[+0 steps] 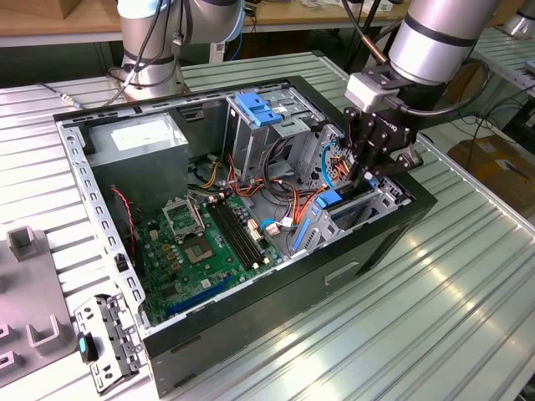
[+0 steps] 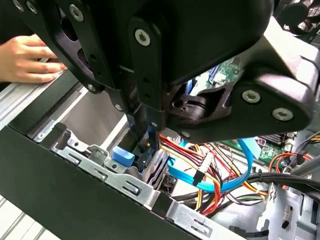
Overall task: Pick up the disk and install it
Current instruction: 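Insert the first disk wire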
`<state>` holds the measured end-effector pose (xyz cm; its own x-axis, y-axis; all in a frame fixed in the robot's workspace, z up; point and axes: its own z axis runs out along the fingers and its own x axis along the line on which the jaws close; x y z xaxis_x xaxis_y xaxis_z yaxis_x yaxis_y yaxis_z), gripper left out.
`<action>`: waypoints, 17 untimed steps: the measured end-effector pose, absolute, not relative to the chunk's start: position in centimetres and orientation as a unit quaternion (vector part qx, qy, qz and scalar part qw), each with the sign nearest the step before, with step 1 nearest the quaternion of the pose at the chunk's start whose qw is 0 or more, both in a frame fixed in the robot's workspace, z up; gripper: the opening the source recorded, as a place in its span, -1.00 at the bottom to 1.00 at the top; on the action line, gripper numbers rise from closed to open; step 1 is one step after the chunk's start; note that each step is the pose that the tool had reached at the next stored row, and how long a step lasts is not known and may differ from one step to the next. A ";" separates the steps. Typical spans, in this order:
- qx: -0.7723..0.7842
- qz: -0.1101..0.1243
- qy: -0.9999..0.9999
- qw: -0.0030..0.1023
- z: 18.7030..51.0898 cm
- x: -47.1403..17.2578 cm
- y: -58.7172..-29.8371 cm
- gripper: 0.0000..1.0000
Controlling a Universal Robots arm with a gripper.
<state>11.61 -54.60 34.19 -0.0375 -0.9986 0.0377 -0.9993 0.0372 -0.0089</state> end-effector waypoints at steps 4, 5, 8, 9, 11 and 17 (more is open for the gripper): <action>0.694 0.017 -0.720 0.010 35.2 11.6 -54.6 -0.52; 0.694 0.017 -0.720 0.010 35.3 11.6 -54.6 -0.52; 0.694 0.016 -0.720 0.009 35.3 11.6 -54.6 -0.52; 0.694 0.015 -0.720 0.009 35.3 11.6 -54.6 -0.55; 0.694 0.015 -0.720 0.008 35.3 11.6 -54.6 -0.69; 0.694 0.012 -0.720 0.005 35.3 11.6 -54.6 -0.79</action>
